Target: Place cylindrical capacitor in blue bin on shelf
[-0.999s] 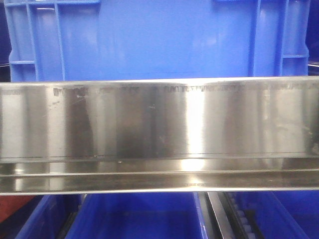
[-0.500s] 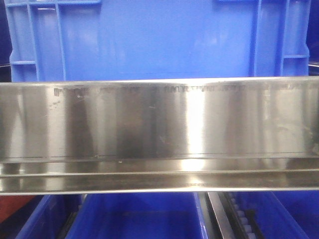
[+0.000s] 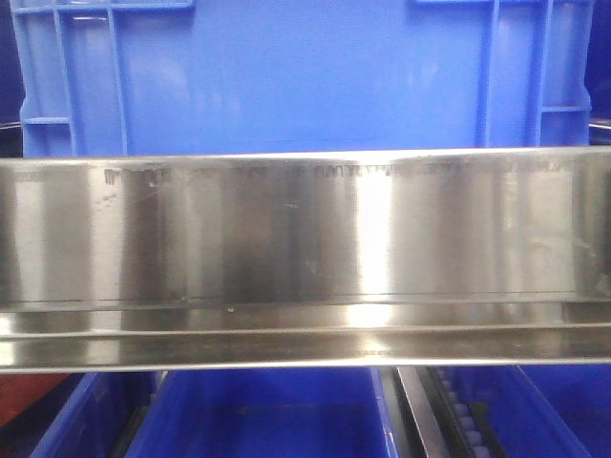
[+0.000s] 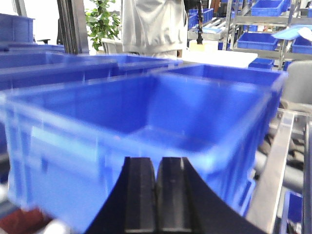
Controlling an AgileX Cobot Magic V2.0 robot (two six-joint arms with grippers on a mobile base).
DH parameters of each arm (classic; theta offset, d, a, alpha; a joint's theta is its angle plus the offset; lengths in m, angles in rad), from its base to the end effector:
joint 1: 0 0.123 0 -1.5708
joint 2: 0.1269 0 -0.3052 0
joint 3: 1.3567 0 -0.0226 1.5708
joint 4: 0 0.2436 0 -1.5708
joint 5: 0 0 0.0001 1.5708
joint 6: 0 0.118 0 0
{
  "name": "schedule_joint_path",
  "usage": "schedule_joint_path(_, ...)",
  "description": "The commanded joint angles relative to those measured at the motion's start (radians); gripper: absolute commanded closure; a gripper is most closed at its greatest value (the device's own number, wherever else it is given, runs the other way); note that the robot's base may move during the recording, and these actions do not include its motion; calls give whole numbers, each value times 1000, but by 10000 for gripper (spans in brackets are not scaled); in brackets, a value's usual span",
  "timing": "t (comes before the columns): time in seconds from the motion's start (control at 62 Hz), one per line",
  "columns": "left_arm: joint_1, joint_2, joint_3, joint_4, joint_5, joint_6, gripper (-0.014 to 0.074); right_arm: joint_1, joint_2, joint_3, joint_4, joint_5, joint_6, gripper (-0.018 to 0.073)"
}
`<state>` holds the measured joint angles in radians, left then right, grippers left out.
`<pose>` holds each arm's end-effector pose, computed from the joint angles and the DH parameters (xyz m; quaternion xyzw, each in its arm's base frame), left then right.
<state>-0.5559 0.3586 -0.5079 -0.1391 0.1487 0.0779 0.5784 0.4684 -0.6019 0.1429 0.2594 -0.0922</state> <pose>0.0659 -0.0438 0.3549 0.1731 0.6523 -0.2302 0.7011 0.0796 0.0571 0.3652 -0.2016 0.6910 0.2257 0.6565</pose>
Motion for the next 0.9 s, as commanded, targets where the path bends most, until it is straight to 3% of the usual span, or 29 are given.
schedule_joint_path(0.0,4,-67,53,2,-17,0,707,-2,-58,59,-13,-24,-5,721)
schedule_joint_path(0.193,4,-132,81,2,-10,0,707,-2,-150,103,-13,-19,-5,721)
schedule_joint_path(0.758,4,-132,81,2,-10,0,707,-2,-153,103,6,-45,-5,721)
schedule_joint_path(0.887,4,-132,81,2,-10,0,707,-42,-161,146,-50,-113,-5,721)
